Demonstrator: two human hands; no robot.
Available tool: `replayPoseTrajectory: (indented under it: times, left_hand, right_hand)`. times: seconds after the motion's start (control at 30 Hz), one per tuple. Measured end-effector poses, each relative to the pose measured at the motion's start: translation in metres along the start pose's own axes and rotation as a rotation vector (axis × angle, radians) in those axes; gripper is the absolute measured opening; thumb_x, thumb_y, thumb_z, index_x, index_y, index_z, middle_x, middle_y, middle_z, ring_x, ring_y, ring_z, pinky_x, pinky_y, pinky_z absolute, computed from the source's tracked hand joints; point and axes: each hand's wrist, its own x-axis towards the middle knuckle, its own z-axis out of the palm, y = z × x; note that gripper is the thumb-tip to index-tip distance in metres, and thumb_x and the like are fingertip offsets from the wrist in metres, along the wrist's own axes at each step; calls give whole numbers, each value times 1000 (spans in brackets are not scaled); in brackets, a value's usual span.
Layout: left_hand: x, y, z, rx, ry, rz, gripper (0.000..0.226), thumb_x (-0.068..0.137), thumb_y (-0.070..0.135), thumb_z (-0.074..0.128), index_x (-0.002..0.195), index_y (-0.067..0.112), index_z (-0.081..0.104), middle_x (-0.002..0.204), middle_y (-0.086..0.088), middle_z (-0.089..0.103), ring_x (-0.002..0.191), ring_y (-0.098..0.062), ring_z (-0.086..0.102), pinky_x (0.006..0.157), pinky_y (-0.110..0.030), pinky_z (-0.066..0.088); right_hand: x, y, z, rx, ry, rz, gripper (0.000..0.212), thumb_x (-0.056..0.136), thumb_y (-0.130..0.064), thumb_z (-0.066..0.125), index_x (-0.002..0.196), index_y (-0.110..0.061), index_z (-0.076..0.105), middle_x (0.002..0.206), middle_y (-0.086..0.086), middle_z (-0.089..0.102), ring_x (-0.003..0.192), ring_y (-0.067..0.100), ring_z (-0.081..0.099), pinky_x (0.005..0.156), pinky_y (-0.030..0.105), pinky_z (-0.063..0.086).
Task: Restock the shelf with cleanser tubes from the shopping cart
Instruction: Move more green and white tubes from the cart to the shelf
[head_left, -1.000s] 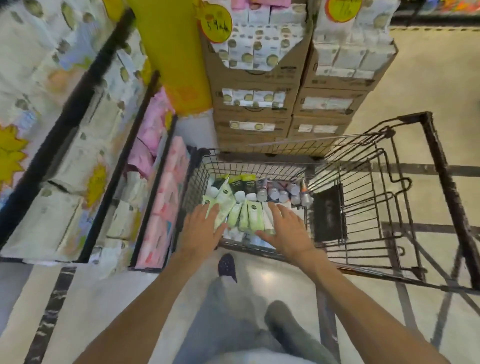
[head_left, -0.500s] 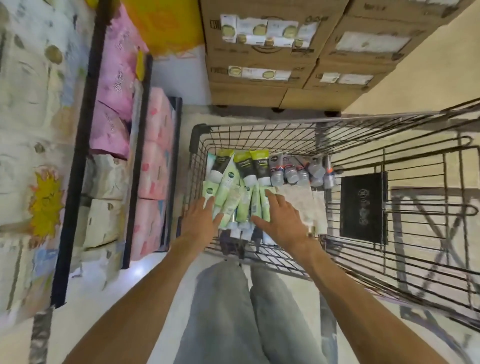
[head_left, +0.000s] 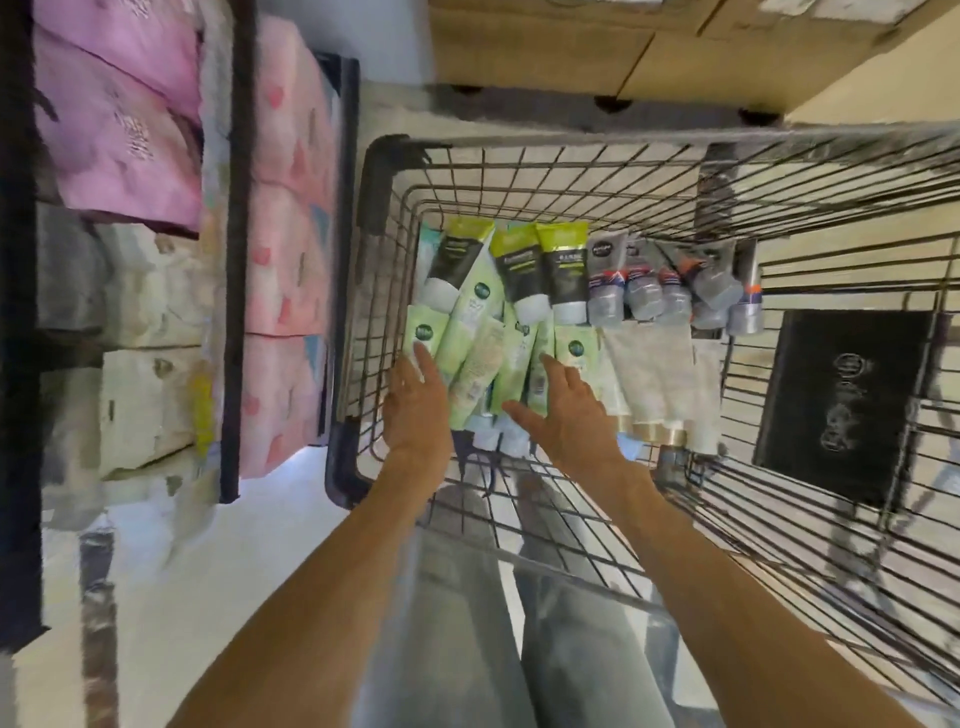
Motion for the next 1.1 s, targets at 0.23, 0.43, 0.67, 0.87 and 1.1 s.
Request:
replayPoseTrajectory:
  times: [0.23, 0.43, 0.67, 0.87, 1.1]
  left_hand:
    - [9, 12, 5, -89, 103, -112, 84, 93, 16, 72, 158, -1, 23, 143, -20, 51, 132, -35, 49, 107, -42, 50]
    - [11, 11, 2, -290, 148, -83, 87, 83, 22, 84, 152, 4, 33, 135, -19, 52, 123, -33, 55, 96, -45, 57]
    - [-2, -10, -5, -380, 98, -42, 89, 89, 13, 77, 159, 13, 22, 137, -16, 45, 113, -30, 60, 88, -46, 60]
    - [-12, -17, -14, -480, 112, -14, 66, 93, 6, 72, 146, 20, 36, 123, -9, 46, 100, -22, 61, 79, -38, 61]
    - [-14, -15, -18, -602, 147, -36, 77, 90, 3, 73, 154, 20, 32, 131, -8, 41, 112, -15, 50, 86, -31, 54]
  right_hand:
    - [11, 7, 7, 14, -22, -6, 78, 97, -51, 63, 158, -16, 29, 149, 15, 44, 134, 36, 45, 106, 48, 42]
    - [20, 4, 15, 57, 26, -3, 65, 96, -48, 66, 146, -13, 44, 128, 13, 53, 119, 35, 51, 94, 50, 50]
    - [33, -9, 17, 198, 3, 35, 53, 96, -46, 65, 136, -13, 51, 123, 9, 59, 110, 30, 60, 90, 45, 53]
    - [52, -39, 20, 464, 75, 166, 35, 94, -33, 69, 117, -12, 54, 108, 5, 69, 95, 26, 66, 86, 45, 56]
    - [70, -50, 17, 534, -11, 241, 22, 91, -27, 70, 96, -15, 51, 86, 2, 63, 73, 21, 59, 61, 29, 44]
